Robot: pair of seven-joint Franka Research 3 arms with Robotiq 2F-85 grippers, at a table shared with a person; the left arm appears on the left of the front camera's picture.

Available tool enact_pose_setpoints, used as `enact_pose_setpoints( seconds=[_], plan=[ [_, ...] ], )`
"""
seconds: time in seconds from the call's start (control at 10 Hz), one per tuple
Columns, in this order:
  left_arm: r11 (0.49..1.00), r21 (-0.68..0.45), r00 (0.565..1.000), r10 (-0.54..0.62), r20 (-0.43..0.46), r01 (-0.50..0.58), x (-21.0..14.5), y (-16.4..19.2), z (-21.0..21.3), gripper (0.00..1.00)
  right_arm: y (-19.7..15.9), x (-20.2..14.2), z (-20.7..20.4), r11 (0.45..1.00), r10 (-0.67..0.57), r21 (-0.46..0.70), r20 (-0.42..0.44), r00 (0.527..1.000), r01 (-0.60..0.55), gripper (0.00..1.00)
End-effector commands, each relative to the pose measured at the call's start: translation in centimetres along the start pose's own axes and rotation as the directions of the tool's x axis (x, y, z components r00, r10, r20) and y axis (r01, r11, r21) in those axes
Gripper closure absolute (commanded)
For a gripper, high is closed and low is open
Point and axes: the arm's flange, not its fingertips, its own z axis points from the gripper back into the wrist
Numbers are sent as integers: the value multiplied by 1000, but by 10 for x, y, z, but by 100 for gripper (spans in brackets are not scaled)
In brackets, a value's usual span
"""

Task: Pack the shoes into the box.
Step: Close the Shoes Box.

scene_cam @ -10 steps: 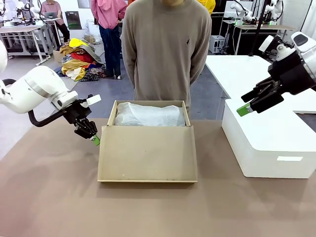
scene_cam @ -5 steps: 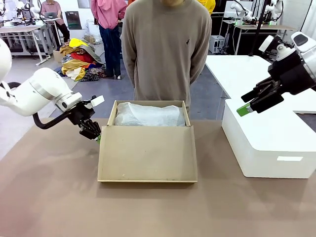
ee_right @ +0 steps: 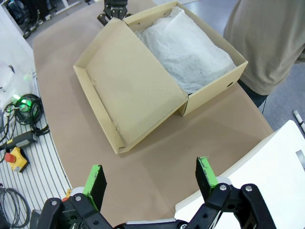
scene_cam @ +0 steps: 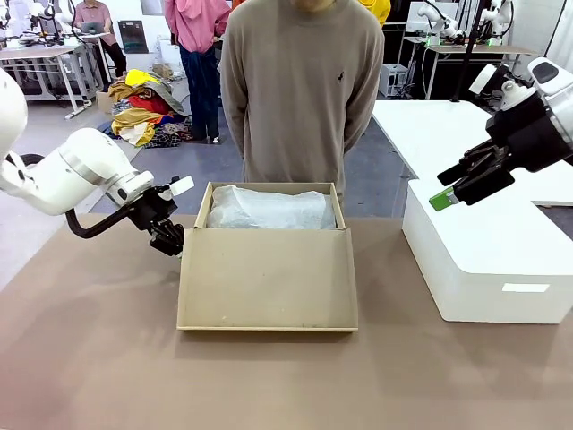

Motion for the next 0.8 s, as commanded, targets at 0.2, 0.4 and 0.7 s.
enact_pose_setpoints(
  seconds=[0.2, 0.4, 0.7],
  plan=[
    [998, -56, 997, -1, 76, 6, 1, -4, -9, 100, -1, 0, 0, 1000, 5, 13, 17, 1000, -6, 0],
    [995, -96, 995, -10, 98, 20, 2, -6, -7, 100, -1, 0, 0, 1000, 5, 13, 17, 1000, -6, 0],
    [986, -159, 991, -34, 129, 55, 4, -10, -9, 100, -1, 0, 0, 1000, 5, 13, 17, 1000, -6, 0]
  ],
)
